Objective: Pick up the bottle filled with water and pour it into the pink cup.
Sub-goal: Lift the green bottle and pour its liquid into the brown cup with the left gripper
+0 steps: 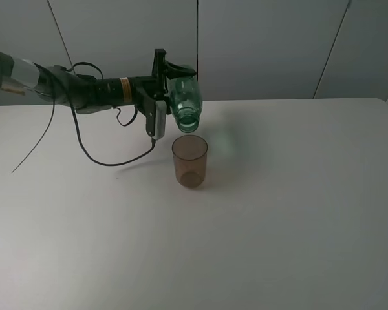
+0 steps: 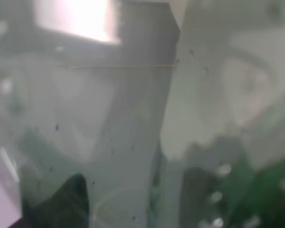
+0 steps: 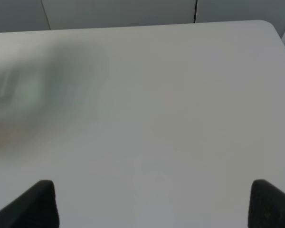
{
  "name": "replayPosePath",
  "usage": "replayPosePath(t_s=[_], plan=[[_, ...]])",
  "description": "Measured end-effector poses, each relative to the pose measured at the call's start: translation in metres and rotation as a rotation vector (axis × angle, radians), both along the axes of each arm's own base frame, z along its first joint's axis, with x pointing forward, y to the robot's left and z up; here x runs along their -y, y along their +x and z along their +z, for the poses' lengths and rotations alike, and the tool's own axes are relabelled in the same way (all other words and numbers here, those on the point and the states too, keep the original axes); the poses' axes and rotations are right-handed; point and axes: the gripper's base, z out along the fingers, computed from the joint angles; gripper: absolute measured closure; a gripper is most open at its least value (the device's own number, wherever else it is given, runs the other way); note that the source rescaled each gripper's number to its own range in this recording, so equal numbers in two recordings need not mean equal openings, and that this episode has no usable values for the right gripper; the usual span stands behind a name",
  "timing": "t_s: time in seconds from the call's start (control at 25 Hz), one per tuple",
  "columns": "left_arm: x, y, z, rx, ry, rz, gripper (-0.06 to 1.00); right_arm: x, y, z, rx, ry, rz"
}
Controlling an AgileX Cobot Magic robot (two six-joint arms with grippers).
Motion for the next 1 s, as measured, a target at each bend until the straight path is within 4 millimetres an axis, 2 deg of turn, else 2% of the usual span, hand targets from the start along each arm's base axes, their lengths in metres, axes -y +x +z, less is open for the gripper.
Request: replayPosePath(t_s=[1.0], plan=[[0.0014, 0.0016, 0.0031, 0.088, 0.036, -0.003, 0.94, 0.0000, 0.0000, 0.0000, 0.000, 0.000, 0.000]])
